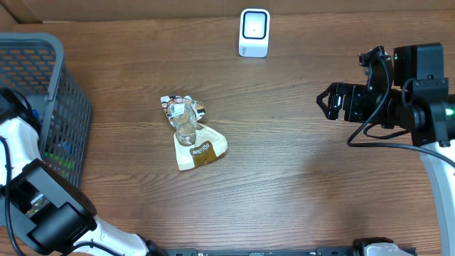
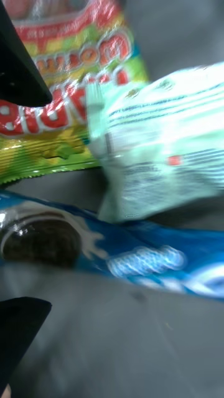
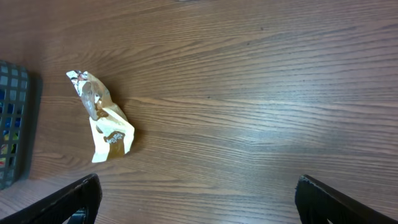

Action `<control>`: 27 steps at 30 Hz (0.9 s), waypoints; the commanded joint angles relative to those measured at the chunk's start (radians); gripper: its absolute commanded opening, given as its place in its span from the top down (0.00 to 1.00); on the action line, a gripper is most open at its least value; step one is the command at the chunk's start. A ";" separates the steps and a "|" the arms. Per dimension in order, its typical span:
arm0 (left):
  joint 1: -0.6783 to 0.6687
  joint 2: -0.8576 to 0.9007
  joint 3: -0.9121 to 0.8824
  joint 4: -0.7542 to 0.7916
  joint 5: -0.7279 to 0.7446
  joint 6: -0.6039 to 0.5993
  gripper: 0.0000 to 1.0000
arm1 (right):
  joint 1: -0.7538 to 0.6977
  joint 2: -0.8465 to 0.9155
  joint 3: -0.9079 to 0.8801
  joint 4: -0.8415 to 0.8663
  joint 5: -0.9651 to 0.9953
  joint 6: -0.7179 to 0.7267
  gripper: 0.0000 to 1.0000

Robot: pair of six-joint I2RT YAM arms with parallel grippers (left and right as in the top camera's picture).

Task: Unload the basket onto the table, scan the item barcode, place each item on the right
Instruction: 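Reach the left gripper into the basket and grasp the blue Oreo pack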

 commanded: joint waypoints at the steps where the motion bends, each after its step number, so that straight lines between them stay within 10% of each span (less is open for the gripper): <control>1: -0.008 0.006 -0.072 0.042 0.005 0.018 0.13 | 0.005 -0.002 0.025 0.005 -0.009 -0.007 0.00; 6: -0.008 0.007 -0.123 0.085 0.008 0.018 0.30 | 0.005 -0.002 0.025 0.005 -0.009 -0.007 0.00; 11: -0.008 0.007 -0.119 0.085 0.020 0.018 0.94 | 0.005 -0.002 0.025 0.005 -0.009 -0.007 0.00; 17: -0.007 0.001 0.060 -0.078 0.034 0.019 0.96 | 0.005 -0.002 0.025 0.006 -0.009 -0.007 0.00; 27: -0.009 -0.008 0.858 -0.658 0.061 0.020 0.96 | 0.005 -0.002 0.025 0.005 -0.016 -0.003 0.00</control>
